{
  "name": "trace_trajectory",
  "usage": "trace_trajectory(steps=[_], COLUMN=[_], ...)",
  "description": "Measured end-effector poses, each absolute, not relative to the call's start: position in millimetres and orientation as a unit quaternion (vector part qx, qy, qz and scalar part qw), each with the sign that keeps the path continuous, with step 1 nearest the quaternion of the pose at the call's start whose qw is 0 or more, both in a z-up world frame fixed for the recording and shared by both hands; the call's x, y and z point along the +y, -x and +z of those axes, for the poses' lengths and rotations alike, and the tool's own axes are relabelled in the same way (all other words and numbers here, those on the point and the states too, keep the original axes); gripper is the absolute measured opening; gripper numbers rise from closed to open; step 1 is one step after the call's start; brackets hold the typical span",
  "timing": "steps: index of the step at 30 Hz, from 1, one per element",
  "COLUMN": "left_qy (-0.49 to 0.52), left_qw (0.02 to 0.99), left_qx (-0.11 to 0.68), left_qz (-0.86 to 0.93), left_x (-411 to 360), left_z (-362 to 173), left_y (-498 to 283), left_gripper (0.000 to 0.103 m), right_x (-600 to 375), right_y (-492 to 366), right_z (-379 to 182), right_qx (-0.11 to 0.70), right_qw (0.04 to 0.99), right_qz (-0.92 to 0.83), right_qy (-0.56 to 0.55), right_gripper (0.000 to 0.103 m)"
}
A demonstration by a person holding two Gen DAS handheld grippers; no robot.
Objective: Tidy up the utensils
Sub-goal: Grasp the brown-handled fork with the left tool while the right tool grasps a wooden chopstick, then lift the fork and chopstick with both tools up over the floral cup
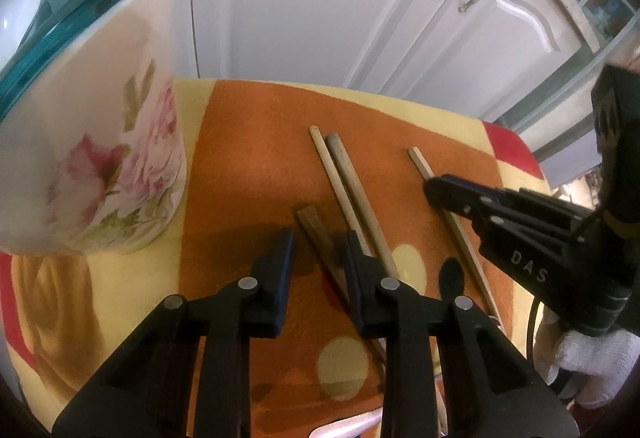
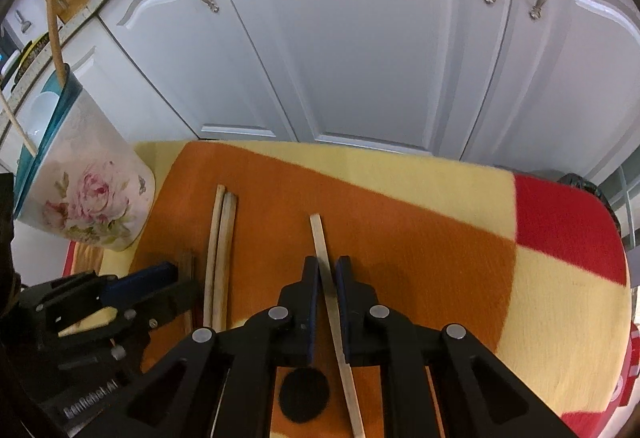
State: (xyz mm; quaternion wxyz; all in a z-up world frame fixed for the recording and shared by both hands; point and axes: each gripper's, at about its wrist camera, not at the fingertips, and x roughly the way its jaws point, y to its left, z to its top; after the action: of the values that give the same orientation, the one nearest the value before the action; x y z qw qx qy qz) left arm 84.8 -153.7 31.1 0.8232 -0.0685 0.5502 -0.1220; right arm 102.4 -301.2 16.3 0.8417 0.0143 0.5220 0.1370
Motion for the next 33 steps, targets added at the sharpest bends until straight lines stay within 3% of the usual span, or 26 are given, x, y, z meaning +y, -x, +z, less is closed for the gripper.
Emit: trace_trajectory(steps=[3,5,10,33], left_qy=[0.052,0.039,0.079,0.078], left_qw=[0.828,0.832,0.827,0.882], left_qx=[0.546,0.540,0.537,0.409], left_qz=[-0.118,-0.122,-0.145,-0.221], left_x=[-159,-161,-146,-91], left_z=[31,31,41,192], left_y=[-86,-84,-79,19], left_gripper=[0.023,0.018,0.015,0.008], right_x=[-299,-301,-314,-322], right_y=[-103,-103,-87,19], right_z=[16,16,32,170], right_qx=[0.517,0.516,0.501,0.365], right_qw=[0.844,0.844,0.852,0.907], right_qz=[0.141,0.143,0.150,0.202], right_qy=[-0.010,-0.009,-0.034,-0.057], right_gripper=[0.008,0.007,0.006,0.005])
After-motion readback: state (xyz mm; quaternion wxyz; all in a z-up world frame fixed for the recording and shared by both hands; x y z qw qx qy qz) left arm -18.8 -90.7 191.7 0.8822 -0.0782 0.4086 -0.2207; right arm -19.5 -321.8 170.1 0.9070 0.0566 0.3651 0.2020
